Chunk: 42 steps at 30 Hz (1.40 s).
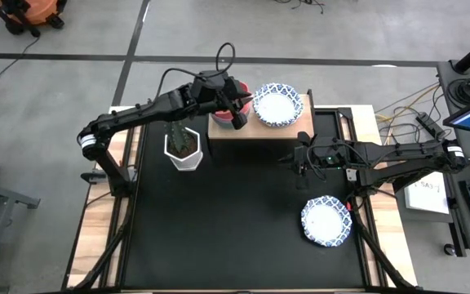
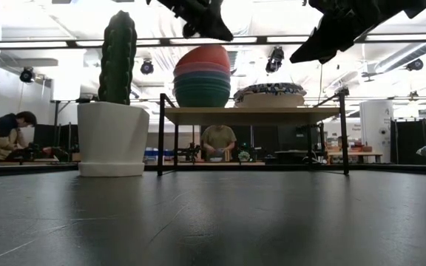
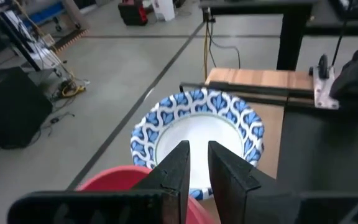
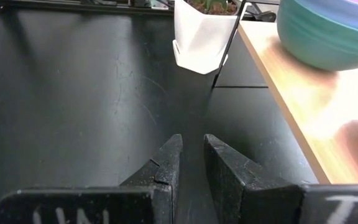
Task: Place and stack bowls onto a shelf
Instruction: Stack the orange bowl on top of the pink bowls on the shelf
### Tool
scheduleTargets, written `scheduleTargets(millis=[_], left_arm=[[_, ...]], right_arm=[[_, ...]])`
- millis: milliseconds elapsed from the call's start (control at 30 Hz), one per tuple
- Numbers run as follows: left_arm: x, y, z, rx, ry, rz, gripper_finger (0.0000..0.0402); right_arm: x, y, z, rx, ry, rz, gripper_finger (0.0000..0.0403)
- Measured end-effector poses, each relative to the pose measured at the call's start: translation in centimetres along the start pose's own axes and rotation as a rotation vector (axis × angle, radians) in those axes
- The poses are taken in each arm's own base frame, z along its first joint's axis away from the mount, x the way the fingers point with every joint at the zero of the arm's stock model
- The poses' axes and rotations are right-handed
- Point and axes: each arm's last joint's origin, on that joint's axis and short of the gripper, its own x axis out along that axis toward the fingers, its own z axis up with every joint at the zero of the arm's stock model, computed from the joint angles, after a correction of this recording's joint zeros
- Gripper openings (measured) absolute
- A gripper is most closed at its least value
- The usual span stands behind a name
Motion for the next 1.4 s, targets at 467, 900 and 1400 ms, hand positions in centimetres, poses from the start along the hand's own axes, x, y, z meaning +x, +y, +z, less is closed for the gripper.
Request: scheduleTargets(millis=[467,900,1400], left_arm=[[1.2,-0.9,-2.6,-0.047,0.031,-0.012,0.0039],[0.7,0.0,-1.1,0.024,-0.025,0.011,0.0039],[3.1,0.2,-2.8,0.047,0.039,0.022,0.0039]], right_arm=[[0.0,0.0,0.0,0.000,0.000,0.000,0.0057],[0.0,0.0,0.0,-0.001,0.002,0.000,0.0057],[0.0,0.0,-0.1,-0.001,0.004,0.000,0.0057]])
